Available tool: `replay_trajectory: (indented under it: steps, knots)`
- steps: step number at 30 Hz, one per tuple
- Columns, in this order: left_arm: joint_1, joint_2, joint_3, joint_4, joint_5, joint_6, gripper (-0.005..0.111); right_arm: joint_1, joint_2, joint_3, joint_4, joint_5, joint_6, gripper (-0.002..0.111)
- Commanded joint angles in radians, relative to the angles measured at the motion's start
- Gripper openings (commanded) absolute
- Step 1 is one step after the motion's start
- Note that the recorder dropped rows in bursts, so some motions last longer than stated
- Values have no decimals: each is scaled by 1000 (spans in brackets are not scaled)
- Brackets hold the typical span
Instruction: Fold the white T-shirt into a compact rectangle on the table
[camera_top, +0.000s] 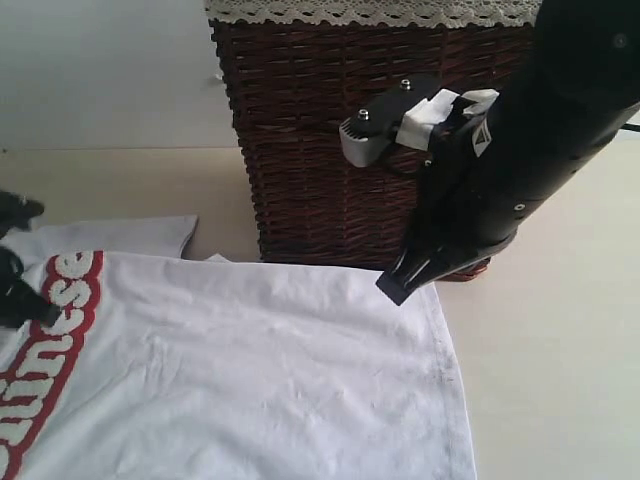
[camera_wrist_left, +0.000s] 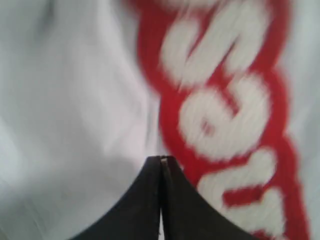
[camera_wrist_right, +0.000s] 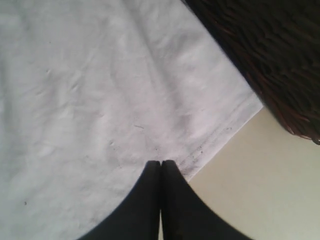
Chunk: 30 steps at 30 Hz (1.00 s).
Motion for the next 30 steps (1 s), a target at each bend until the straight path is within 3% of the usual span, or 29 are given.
replay_trajectory:
  steps: [1, 2, 3, 5, 7, 8, 10, 14, 18, 22, 30]
  knots:
    - [-104, -164, 0, -77, -329, 53, 0, -4, -4, -6, 37, 0, -15, 0]
    - [-145, -185, -27, -115, -416, 18, 0, -4, -4, -6, 44, 0, -15, 0]
    - [-160, -178, -65, -130, -408, -4, 0, -4, -4, -6, 44, 0, -15, 0]
    - [-188, -43, -277, -170, -146, 15, 0, -4, -4, -6, 44, 0, -15, 0]
    - [-185, 105, -477, -311, 107, 173, 0, -4, -4, -6, 44, 0, -15, 0]
    - [-180, 170, -547, -393, 199, 251, 0, -4, -4, -6, 44, 0, -9, 0]
    - [-179, 269, -624, -478, 248, 319, 0, -4, -4, -6, 44, 0, -9, 0]
    - [-180, 397, -654, -420, 207, 304, 0, -4, -4, -6, 44, 0, -9, 0]
    - [-174, 469, -654, -343, -45, 186, 0, -4, -4, -6, 68, 22, -9, 0]
    - [-157, 549, -714, -331, -161, 191, 0, -4, -4, -6, 100, 29, -9, 0]
    - [-94, 593, -880, -343, -174, 175, 0, -4, -4, -6, 100, 27, -9, 0]
